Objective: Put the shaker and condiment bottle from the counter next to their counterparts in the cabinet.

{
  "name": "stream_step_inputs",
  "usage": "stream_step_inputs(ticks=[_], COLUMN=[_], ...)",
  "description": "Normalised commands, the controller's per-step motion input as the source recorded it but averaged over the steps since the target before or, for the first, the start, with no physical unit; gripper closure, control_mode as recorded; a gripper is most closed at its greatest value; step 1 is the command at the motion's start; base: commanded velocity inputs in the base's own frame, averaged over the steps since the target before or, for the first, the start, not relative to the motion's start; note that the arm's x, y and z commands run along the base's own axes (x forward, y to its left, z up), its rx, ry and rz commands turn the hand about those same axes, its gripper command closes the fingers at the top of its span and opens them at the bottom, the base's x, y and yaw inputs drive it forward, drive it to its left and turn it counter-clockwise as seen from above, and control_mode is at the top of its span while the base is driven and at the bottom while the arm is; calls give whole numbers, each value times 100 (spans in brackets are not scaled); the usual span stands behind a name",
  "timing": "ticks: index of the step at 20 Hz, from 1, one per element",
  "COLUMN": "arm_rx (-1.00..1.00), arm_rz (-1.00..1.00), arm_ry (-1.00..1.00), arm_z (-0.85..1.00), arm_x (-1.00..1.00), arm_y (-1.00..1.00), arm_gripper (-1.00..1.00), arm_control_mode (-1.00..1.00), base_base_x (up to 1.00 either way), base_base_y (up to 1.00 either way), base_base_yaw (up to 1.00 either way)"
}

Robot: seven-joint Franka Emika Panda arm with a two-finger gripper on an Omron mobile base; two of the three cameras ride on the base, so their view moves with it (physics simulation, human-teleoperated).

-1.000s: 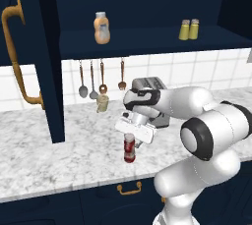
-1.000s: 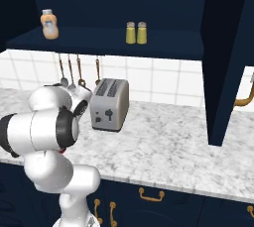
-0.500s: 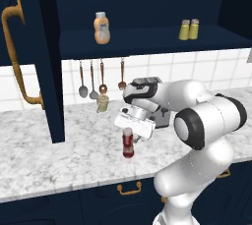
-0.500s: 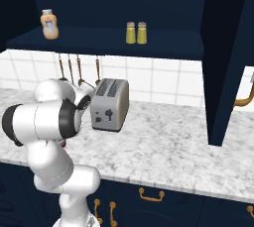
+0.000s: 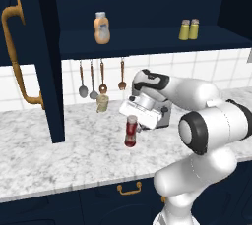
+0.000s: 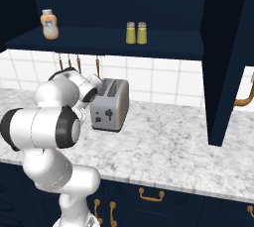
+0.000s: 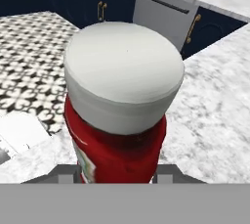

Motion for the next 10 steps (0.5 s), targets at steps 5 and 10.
stream_step_inputs(ticks=[5, 10], arm_rx=[4, 1], arm_rz=[-22, -29], arm_ry=[0, 0], arm_z=[59, 47], arm_x=[0, 6], arm_y=[-1, 0], arm_gripper=[100, 100], arm_control_mode=[-100, -100], base_base_x=[0, 0], base_base_y=[0, 0], base_base_yaw=[0, 0])
